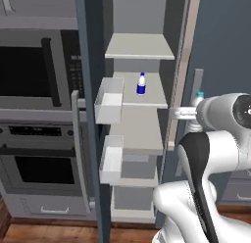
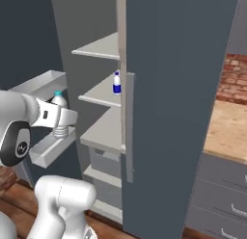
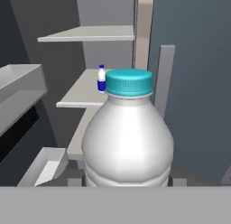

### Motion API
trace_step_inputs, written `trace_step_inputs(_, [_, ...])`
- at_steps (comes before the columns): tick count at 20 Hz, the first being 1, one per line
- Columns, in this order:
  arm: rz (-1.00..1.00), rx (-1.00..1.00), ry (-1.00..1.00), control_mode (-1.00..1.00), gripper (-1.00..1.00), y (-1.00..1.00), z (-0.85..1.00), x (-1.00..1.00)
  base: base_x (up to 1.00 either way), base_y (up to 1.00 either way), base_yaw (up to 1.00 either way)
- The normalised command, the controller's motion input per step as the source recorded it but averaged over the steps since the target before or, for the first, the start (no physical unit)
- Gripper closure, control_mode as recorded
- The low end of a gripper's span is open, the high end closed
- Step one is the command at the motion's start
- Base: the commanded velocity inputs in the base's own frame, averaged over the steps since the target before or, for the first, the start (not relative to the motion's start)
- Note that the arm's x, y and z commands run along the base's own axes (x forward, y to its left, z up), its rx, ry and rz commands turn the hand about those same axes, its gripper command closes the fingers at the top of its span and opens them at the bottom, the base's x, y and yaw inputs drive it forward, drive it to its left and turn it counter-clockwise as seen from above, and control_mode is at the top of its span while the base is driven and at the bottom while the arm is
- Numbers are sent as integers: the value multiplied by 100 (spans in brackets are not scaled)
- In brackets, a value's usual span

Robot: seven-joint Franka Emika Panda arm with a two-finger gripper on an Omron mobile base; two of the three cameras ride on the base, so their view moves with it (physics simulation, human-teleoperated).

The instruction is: Take the bottled waters from the counter and place them in the freezer to freeze. Close the freezer door after placing the bottles.

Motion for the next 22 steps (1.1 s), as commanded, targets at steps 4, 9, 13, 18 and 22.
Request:
trace_step_inputs(4, [0,0,0,100,100,0,0,0,23,27,0])
trace_step_inputs(9, [0,0,0,100,100,0,0,0,31,24,3])
trace_step_inputs(13, [0,0,0,100,100,0,0,0,33,9,3])
trace_step_inputs(18, [0,0,0,100,100,0,0,0,38,23,1])
trace_step_inputs(22, [0,0,0,100,100,0,0,0,40,33,0])
